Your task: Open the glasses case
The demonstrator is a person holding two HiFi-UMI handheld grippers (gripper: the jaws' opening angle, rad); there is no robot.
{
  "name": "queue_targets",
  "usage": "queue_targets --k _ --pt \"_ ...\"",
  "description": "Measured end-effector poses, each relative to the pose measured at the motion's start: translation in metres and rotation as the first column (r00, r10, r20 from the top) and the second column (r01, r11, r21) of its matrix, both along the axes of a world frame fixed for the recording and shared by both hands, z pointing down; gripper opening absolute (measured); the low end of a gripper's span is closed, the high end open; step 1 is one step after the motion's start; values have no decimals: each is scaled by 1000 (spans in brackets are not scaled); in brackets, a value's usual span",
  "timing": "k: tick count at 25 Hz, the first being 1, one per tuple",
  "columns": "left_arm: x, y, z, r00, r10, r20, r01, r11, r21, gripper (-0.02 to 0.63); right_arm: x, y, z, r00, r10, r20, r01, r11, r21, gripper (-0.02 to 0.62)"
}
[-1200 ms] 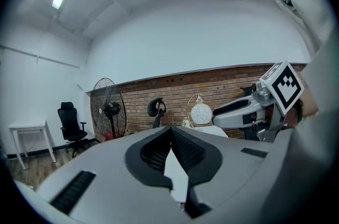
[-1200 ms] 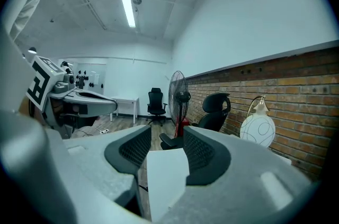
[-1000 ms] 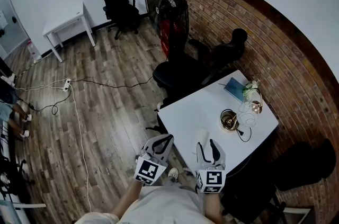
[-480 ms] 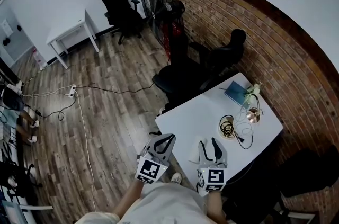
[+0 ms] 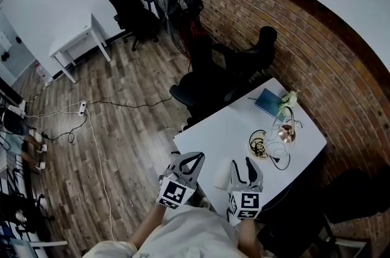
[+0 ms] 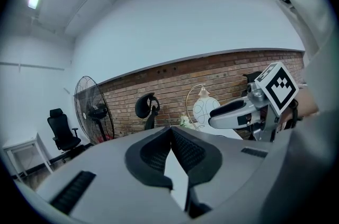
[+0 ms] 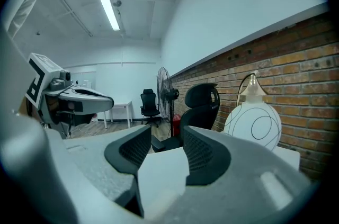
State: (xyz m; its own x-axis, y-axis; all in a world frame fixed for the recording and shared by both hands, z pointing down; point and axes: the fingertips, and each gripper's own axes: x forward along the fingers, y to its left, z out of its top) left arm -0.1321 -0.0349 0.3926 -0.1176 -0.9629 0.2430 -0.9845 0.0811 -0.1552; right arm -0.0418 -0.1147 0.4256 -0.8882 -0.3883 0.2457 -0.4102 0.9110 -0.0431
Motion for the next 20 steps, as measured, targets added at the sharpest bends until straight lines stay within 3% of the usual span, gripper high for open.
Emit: queue_targets --k 5,9,14,20 --pt "-5 -13 14 998 57 -10 -57 998 -13 6 2 -6 12 998 52 -17 -52 999 -9 192" --pt "-4 -32 24 987 156 -22 -156 988 -2 6 11 -13 23 989 141 -39 -142 990 -14 192" --pt "-2 -57 46 954 298 -36 -299 954 -18 6 20 -20 43 961 262 -85 -265 964 -24 192" --pt "-5 -74 79 899 433 -70 -437 898 -49 6 26 -20 71 913 388 -127 -397 917 -47 192"
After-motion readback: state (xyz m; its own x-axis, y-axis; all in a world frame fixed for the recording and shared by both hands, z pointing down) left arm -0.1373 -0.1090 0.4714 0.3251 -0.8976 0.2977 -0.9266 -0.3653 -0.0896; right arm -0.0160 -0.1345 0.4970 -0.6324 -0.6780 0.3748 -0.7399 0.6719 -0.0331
